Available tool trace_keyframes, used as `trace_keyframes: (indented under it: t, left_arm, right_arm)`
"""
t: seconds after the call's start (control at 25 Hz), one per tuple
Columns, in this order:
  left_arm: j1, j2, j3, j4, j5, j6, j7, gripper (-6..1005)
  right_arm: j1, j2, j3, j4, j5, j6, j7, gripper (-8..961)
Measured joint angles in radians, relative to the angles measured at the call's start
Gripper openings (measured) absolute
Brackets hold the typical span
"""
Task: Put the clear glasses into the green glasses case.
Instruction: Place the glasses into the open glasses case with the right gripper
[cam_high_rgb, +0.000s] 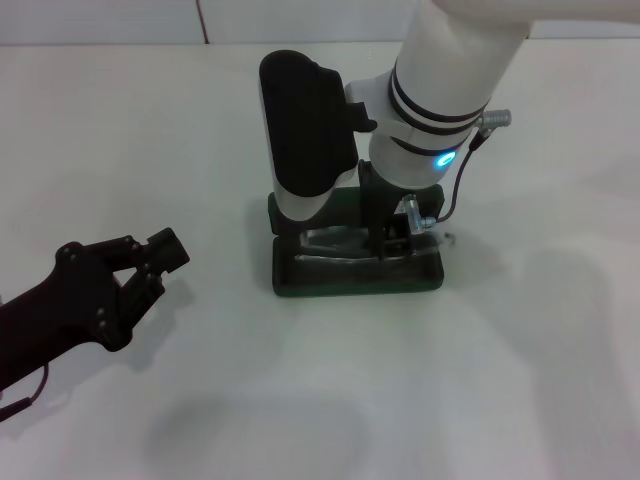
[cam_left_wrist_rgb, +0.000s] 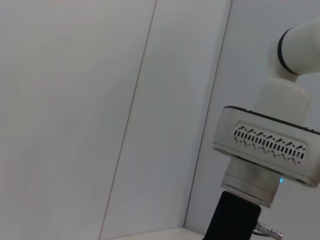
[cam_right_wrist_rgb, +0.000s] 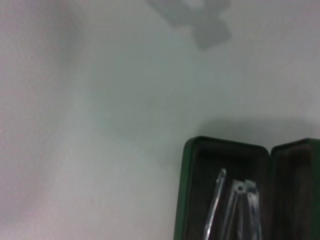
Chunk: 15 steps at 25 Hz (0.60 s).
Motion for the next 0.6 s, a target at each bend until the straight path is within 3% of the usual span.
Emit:
trace_keyframes:
  t: [0.6]
  left_arm:
    - [-0.001,0.0,0.0,0.0,0.0,0.0,0.001,113]
  right_arm:
    - [0.008,0.0,-0.003,-0.001,-0.015,-0.002,0.004,131]
